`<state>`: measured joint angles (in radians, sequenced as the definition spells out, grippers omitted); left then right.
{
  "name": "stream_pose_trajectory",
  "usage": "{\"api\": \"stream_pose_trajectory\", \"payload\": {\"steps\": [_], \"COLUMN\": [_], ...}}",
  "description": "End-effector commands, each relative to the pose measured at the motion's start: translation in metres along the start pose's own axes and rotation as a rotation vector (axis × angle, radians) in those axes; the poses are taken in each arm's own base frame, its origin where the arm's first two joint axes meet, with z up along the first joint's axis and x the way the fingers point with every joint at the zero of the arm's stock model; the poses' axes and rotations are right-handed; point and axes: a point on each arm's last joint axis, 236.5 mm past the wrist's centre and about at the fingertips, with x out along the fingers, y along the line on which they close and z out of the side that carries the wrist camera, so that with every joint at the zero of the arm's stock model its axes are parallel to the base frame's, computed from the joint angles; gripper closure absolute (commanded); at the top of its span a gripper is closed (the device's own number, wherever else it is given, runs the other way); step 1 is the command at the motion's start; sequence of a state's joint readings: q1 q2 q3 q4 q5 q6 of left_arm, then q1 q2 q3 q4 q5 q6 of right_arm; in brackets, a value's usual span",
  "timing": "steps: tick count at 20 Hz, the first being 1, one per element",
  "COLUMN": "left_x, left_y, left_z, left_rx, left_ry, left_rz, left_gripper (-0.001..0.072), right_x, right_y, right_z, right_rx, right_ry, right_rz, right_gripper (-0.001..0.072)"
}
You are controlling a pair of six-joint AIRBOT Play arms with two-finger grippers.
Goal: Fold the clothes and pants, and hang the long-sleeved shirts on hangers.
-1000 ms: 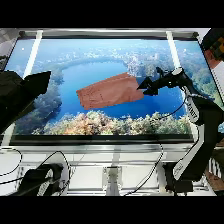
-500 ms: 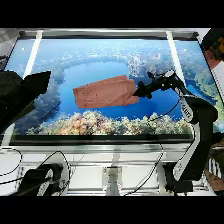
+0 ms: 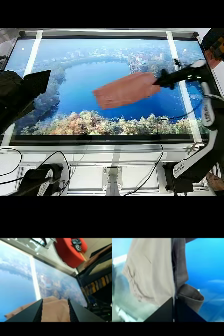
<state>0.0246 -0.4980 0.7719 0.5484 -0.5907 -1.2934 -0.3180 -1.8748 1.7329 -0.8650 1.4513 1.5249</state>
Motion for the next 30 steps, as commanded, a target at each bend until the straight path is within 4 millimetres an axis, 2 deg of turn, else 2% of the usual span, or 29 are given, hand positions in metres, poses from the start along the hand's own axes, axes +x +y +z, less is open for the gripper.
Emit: {"api": "stream_pose_trajectory", "payload": {"steps": [1, 3, 5, 8, 10, 13, 15, 16, 17, 18, 19, 21, 23, 24, 25, 26, 27, 28, 30], "left_x": [0.0, 0.0, 0.0, 0.0, 0.0, 0.0, 0.0, 0.0, 0.0, 0.0, 0.0, 0.0, 0.0, 0.0, 0.0, 0.0, 0.0, 0.001, 0.003], "left_y": [-0.003, -0.003, -0.003, -0.003, -0.003, -0.003, -0.003, -0.003, -0.003, -0.003, -0.003, -0.003, -0.002, 0.0, 0.003, 0.008, 0.013, 0.017, 0.02], "left_z": [0.005, 0.005, 0.005, 0.005, 0.005, 0.005, 0.005, 0.005, 0.005, 0.005, 0.005, 0.005, 0.005, 0.007, 0.011, 0.017, 0.024, 0.03, 0.04], "left_rx": [-0.024, -0.024, -0.024, -0.024, -0.025, -0.025, -0.025, -0.025, -0.025, -0.024, -0.024, -0.024, -0.024, -0.017, -0.005, 0.008, 0.013, 0.013, 0.041], "left_ry": [-0.019, -0.019, -0.02, -0.02, -0.019, -0.019, -0.019, -0.019, -0.019, -0.019, -0.019, -0.019, -0.019, -0.029, -0.047, -0.069, -0.098, -0.12, -0.124], "left_rz": [-0.012, -0.012, -0.012, -0.012, -0.012, -0.011, -0.011, -0.011, -0.011, -0.011, -0.011, -0.011, -0.011, -0.002, 0.012, 0.03, 0.047, 0.06, 0.082], "left_gripper": [0.0336, 0.0336, 0.0336, 0.0337, 0.0337, 0.0337, 0.0337, 0.0337, 0.0337, 0.0337, 0.0337, 0.0336, 0.0337, 0.0339, 0.0381, 0.0475, 0.0547, 0.0579, 0.0643], "right_x": [-0.1, -0.155, -0.204, -0.259, -0.286, -0.3, -0.303, -0.303, -0.303, -0.304, -0.307, -0.318, -0.337, -0.343, -0.348, -0.348, -0.345, -0.34, -0.321], "right_y": [-0.078, -0.123, -0.166, -0.21, -0.23, -0.246, -0.249, -0.249, -0.25, -0.25, -0.25, -0.246, -0.232, -0.215, -0.195, -0.165, -0.124, -0.083, 0.014], "right_z": [-0.003, -0.014, -0.037, -0.074, -0.096, -0.115, -0.118, -0.117, -0.117, -0.118, -0.118, -0.113, -0.1, -0.086, -0.07, -0.052, -0.032, -0.019, -0.006], "right_rx": [0.137, 0.225, 0.322, 0.442, 0.509, 0.568, 0.574, 0.573, 0.579, 0.584, 0.584, 0.587, 0.578, 0.548, 0.5, 0.432, 0.344, 0.259, 0.074], "right_ry": [-0.123, -0.193, -0.236, -0.277, -0.298, -0.286, -0.281, -0.285, -0.288, -0.287, -0.292, -0.333, -0.416, -0.471, -0.524, -0.573, -0.614, -0.632, -0.612], "right_rz": [-0.209, -0.328, -0.435, -0.559, -0.625, -0.662, -0.681, -0.682, -0.685, -0.69, -0.696, -0.704, -0.693, -0.647, -0.583, -0.485, -0.361, -0.24, 0.034], "right_gripper": [0.0711, 0.071, 0.0711, 0.0711, 0.0711, 0.071, 0.0704, 0.065, 0.0466, 0.0359, 0.0335, 0.033, 0.0331, 0.0335, 0.0362, 0.0413, 0.0415, 0.0454, 0.0694]}}
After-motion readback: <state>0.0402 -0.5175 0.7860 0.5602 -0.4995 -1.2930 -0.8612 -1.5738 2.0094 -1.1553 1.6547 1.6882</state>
